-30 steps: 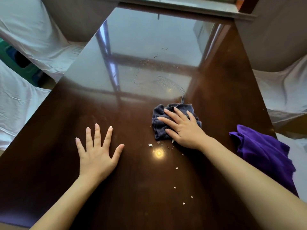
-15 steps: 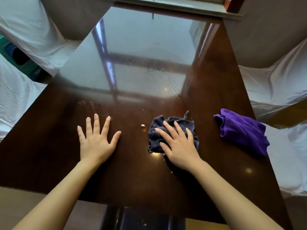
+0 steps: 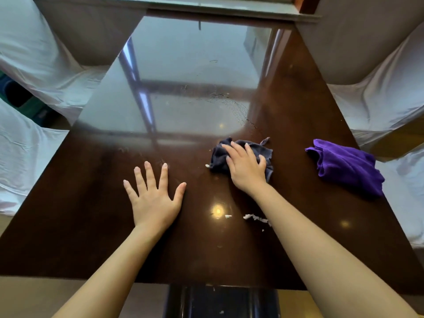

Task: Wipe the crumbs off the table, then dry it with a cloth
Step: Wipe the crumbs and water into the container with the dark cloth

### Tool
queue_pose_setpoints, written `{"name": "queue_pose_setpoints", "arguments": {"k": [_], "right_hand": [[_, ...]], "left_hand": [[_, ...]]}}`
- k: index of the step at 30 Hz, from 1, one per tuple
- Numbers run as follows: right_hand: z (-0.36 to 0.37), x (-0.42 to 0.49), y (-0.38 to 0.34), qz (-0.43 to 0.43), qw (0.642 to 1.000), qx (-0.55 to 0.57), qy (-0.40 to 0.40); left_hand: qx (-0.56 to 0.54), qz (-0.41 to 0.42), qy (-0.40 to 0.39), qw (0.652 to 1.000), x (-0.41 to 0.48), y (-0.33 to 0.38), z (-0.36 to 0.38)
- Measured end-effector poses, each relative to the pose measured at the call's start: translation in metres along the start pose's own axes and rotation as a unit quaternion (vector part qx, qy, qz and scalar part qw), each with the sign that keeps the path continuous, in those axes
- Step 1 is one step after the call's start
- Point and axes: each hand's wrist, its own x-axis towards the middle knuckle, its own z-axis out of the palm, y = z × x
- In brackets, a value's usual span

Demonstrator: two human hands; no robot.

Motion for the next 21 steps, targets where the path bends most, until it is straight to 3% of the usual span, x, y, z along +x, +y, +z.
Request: {"name": "queue_pose_setpoints", "arguments": {"k": [3, 7, 14, 21], "right_hand": [[0.004, 0.025, -0.017, 0.003, 1.0, 0.002, -0.023], [0.009, 0.024, -0.023, -0.055, 0.996, -0.049, -0.051], [0.006, -0.022, -0.014, -0.176, 0.977, -0.086, -0.085], [0.0, -0.081, 0.019, -0.201, 0.97, -0.097, -0.092]], "left_hand": [[0.007, 0.004, 0.0, 1.0, 0.001, 0.0, 0.001], [0.003, 0.01, 0.003, 1.0, 0.001, 0.0, 0.002], [-0.004, 0.016, -0.013, 1.0, 0.003, -0.002, 0.0], [-0.013, 0.054, -0.025, 0.998, -0.019, -0.002, -0.002]]}}
